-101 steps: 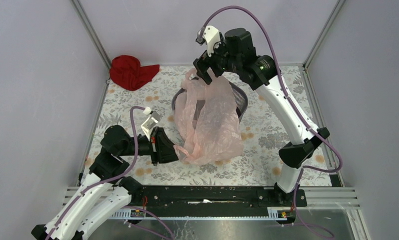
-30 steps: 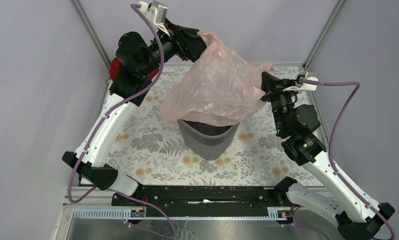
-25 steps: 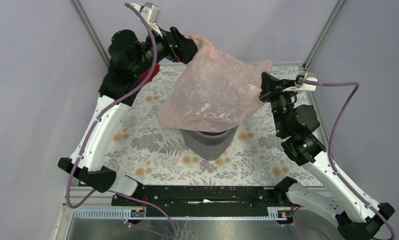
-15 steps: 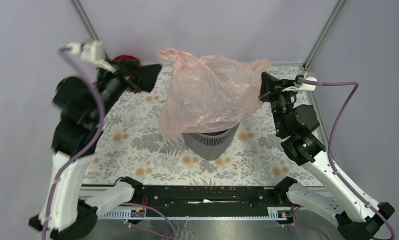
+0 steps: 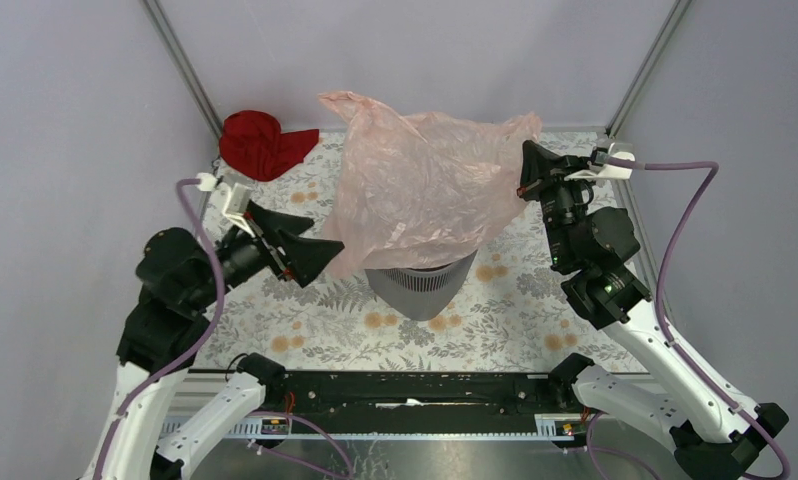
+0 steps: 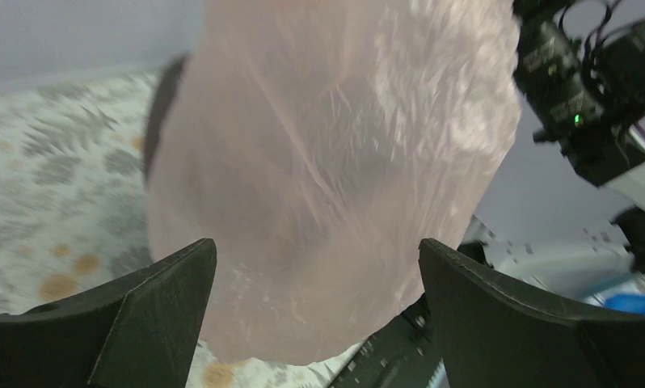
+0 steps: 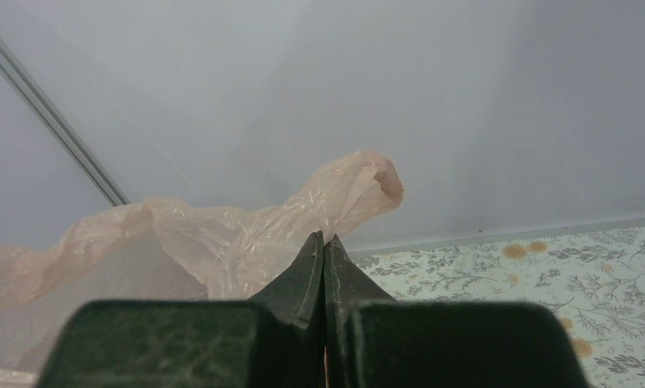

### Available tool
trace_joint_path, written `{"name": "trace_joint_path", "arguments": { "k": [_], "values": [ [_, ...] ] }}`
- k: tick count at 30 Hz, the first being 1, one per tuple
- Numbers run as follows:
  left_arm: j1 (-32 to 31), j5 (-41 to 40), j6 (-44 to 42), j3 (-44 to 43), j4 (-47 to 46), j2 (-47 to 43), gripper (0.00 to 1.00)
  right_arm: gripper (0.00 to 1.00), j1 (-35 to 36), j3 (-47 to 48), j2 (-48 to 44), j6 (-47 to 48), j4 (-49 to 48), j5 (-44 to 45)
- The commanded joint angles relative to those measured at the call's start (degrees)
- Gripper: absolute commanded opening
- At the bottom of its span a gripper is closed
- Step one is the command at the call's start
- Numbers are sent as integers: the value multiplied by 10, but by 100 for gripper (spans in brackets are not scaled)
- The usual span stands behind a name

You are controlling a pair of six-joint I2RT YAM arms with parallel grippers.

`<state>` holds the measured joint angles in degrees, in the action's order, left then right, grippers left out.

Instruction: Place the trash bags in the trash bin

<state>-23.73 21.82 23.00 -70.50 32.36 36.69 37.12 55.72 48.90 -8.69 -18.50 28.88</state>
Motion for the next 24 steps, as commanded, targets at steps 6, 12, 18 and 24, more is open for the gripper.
{"name": "trace_joint_path", "arguments": {
  "k": [6,12,18,24],
  "values": [
    [0,146,72,71,-166,35,97,0,0,16,-12,-28,-36,-20],
    [-2,147,138,42,-327,144,64,0,0,18,-18,-52,-19,-40],
    [-29,146,185,24,-496,250,50,0,0,24,-26,-71,12,-53],
    [-60,119,217,62,-618,305,38,0,0,3,-42,-77,0,-45]
  ]
}}
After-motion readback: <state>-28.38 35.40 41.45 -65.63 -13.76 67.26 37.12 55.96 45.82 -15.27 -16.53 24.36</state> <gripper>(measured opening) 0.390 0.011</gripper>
